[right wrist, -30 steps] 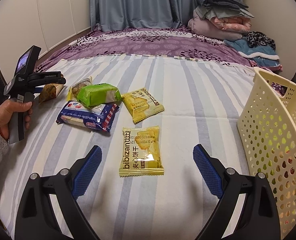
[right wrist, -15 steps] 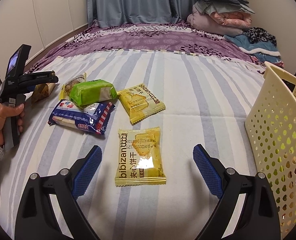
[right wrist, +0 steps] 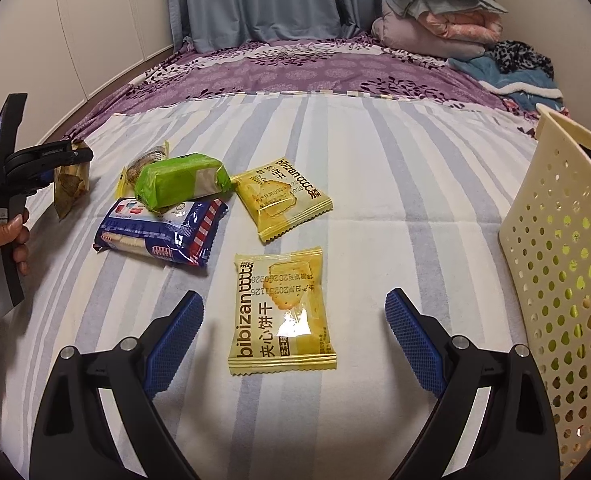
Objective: Organize snacks
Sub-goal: 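Grasp the brown crinkled snack bag with the left gripper while the right grasps the yellow bibizan pack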
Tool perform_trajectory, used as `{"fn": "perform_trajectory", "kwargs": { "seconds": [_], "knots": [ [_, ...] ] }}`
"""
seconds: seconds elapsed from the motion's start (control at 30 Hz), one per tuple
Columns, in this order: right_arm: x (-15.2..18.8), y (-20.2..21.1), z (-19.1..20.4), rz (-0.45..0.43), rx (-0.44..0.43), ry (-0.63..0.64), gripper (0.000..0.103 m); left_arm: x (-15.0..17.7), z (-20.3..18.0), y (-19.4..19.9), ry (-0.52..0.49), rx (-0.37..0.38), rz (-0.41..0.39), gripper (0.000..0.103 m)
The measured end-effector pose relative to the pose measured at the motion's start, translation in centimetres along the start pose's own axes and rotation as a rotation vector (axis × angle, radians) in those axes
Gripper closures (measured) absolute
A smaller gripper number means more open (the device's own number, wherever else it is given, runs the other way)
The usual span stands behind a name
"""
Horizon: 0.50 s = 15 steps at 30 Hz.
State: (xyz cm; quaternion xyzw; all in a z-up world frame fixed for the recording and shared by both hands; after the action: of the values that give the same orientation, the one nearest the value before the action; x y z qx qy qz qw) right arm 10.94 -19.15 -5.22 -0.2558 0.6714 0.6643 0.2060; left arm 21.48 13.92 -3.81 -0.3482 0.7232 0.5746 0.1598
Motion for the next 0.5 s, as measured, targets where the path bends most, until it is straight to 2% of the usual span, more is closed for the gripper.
{"fn": "perform_trajectory", "kwargs": {
  "seconds": [0.13, 0.17, 0.23, 0.4, 0.5],
  "knots": [
    [0.3, -0.7, 0.7, 0.030, 0.015, 0.032, 0.015, -0.2, -0.7, 1.3, -0.004, 0.025, -0.017, 0.046],
    [0.3, -0.9, 0.7, 0.039, 0.018, 0.036, 0.022, -0.2, -0.8, 1.6, -0.005, 0.032, -0.021, 0.046],
    [0.3, -1.1, 0.5, 0.041, 0.035, 0.042, 0.027, -0.2, -1.1, 2.1, -0.004, 0.044, -0.026, 0.046],
    [0.1, -0.8, -0.3, 0.031, 0.083, 0.049, 0.055, -0.1, -1.9, 3.4, -0.007, 0.064, -0.035, 0.046],
    [0.3, -0.5, -0.4, 0.028, 0.068, 0.036, 0.056, -0.1, -2.2, 4.1, -0.007, 0.076, -0.040, 0.046]
  ]
}}
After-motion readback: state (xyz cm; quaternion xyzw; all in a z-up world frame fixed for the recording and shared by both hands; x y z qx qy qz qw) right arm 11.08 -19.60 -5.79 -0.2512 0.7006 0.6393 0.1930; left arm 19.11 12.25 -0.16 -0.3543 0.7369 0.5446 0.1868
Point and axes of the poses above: each gripper's, at about its wrist camera, not at the fingertips, and y roughly against the way its jaws point, z to its left, x to its underside, the point moved 9 cm from there along -y, roughly the way its jaws point, and after that the axes turned 6 degrees about x, right-handed, at the moved point
